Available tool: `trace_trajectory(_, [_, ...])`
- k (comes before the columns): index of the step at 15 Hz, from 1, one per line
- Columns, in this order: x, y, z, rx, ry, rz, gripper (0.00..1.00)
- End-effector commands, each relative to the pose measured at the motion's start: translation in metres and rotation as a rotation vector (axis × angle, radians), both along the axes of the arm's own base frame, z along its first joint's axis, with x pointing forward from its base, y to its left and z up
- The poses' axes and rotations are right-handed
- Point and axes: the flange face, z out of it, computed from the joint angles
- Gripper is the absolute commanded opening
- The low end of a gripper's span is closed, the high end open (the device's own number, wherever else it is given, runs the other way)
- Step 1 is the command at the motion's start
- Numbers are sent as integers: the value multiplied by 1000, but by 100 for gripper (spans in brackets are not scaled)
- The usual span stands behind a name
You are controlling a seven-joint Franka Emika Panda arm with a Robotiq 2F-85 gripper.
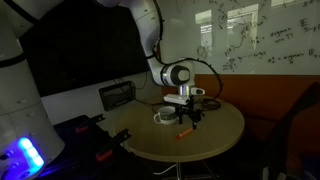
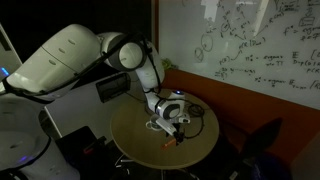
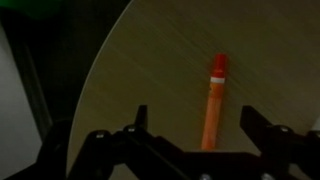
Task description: Put the marker in the cup
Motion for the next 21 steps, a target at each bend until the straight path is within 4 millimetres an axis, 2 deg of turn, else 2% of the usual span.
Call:
trace_trajectory(1, [13, -3, -10, 19, 36, -21, 100])
trace_trajectory(2, [15, -4, -21, 36, 51, -16, 100])
trace_trajectory(4, [20, -2, -20, 13, 49, -17, 100])
trace_trajectory(5, [22, 1, -30, 31, 61, -9, 100])
trace_trajectory(7, [27, 8, -30, 18, 62, -6, 97])
trace_trajectory(8, [28, 12, -36, 29, 71, 2, 96])
trace_trajectory(10, [31, 22, -38, 20, 70, 4, 85])
trace_trajectory(11, [33, 25, -44, 27, 76, 5, 65])
trace_trajectory(12, [35, 27, -48, 29, 78, 7, 61])
trace_trajectory(13, [36, 28, -43, 12, 68, 3, 59])
trace_trajectory(15, [39, 27, -49, 17, 69, 1, 44])
trace_trajectory(17, [41, 25, -45, 4, 55, 1, 28])
trace_trajectory(18, [42, 23, -52, 16, 63, 4, 21])
trace_trajectory(19, [41, 23, -46, 2, 58, 4, 12])
trace_trajectory(21, [39, 24, -56, 15, 71, 12, 0])
